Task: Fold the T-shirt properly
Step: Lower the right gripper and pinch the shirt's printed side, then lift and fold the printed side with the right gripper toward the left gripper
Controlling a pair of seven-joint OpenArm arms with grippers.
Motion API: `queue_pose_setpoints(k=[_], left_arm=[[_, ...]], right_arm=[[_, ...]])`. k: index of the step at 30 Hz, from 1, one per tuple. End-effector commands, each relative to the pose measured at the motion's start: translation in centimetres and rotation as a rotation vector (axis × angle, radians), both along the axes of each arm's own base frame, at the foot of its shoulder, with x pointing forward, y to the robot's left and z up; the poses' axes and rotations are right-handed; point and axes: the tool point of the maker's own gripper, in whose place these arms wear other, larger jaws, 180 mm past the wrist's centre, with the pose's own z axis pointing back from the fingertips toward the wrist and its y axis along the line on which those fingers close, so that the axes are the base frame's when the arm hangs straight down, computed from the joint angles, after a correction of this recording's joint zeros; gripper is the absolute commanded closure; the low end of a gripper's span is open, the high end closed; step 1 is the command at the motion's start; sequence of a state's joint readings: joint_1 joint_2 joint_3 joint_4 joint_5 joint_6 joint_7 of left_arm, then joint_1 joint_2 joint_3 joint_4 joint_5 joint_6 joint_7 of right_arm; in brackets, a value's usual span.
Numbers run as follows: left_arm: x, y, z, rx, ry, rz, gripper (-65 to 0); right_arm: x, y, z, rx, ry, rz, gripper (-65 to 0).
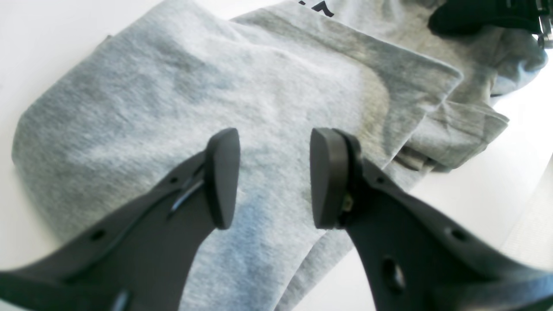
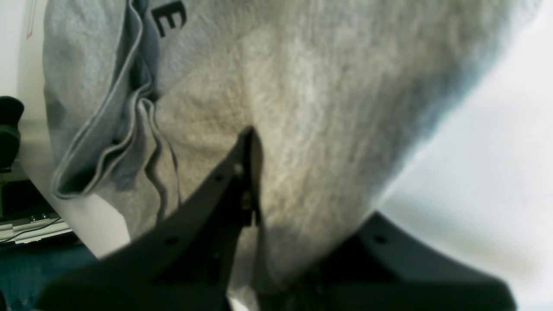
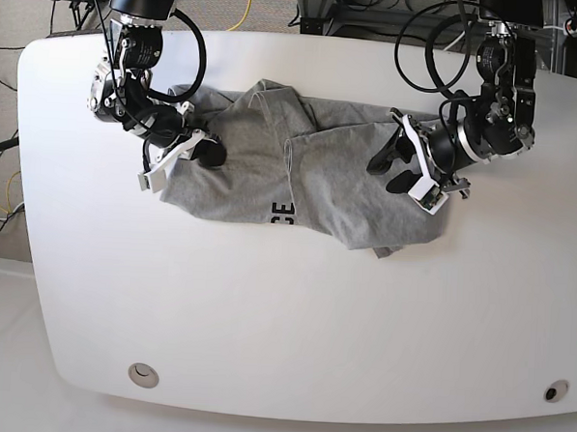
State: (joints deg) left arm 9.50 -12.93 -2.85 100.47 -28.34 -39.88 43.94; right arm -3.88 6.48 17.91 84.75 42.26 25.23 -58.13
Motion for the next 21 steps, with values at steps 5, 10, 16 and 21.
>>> queue_pose_setpoints(k=[5,10,16,21], left_arm=[[0.7,-0.1,1.5,-0.027,-0.049,-0.001,-25.6],[0.7,-0.2,1.5,-0.029,-0.049,-0.001,-25.6],[0.9,0.7,1.4,0.000,-0.051,-0.003,-25.6],[0.8,1.1,1.3,0.012,-0.049,-0.002,-25.6]], right_arm=[[1.3,-1.2,1.5,-0.013,-0.055,-0.013,0.0],[2.0,-2.6,1.9,-0.028,-0.065,-0.046,0.0],[2.1,-3.8,2.1,-0.036,-0.068,-0.077,0.0],[2.1,-4.2,2.2,-0.044,-0.070,-0.077,0.0]])
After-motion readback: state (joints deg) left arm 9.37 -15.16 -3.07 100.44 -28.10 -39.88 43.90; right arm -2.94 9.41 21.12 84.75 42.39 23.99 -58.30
